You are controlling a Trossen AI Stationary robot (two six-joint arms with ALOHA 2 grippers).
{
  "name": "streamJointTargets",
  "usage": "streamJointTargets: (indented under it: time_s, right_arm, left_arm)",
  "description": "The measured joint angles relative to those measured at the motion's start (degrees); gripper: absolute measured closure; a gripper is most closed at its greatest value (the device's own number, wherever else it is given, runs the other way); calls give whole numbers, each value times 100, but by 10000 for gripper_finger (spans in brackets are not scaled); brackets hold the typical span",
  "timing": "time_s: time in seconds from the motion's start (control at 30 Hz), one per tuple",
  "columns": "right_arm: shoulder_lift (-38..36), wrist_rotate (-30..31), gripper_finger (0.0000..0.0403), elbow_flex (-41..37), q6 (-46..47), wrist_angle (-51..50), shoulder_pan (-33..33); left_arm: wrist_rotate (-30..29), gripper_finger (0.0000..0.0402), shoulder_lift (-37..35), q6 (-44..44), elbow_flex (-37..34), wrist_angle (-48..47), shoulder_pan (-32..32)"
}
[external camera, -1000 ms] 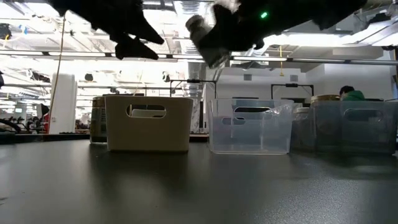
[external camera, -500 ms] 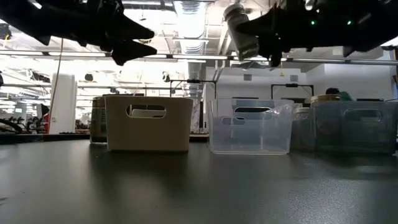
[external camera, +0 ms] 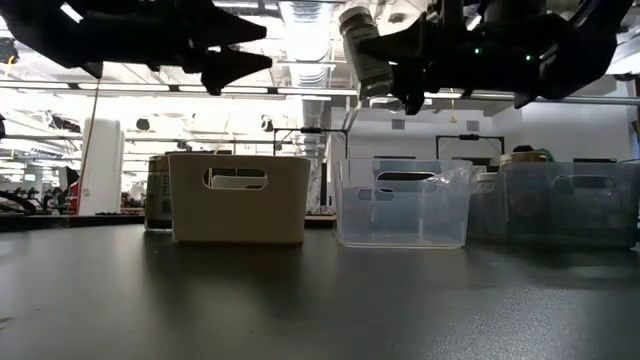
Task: Sort spices by type
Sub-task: Put the top left white seasoning bottle into the transparent bin
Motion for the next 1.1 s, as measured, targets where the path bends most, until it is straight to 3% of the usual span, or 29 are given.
streamJointTargets:
  time_s: [0.23,0.4,0.63,0.87,1.1]
  right_arm:
    - [97,0,168,99,-400,-1,48]
    - [63,2,168,110,-558,31,45]
    - [67,2,168,110,-769,-36,47]
    - [71,8,168,110,-767,-96,-8]
    - [71,7,168,110,-648,-217,8]
  left_arm:
    - [10,116,909,810,0,1168,2]
    - [60,116,1590,582,192,2076,234]
    - [1073,116,2377,162,1103,2126,583]
    - [1383,116,2788,110,1693,2110,632]
    - [1475,116,2883,296,2209,1486,632]
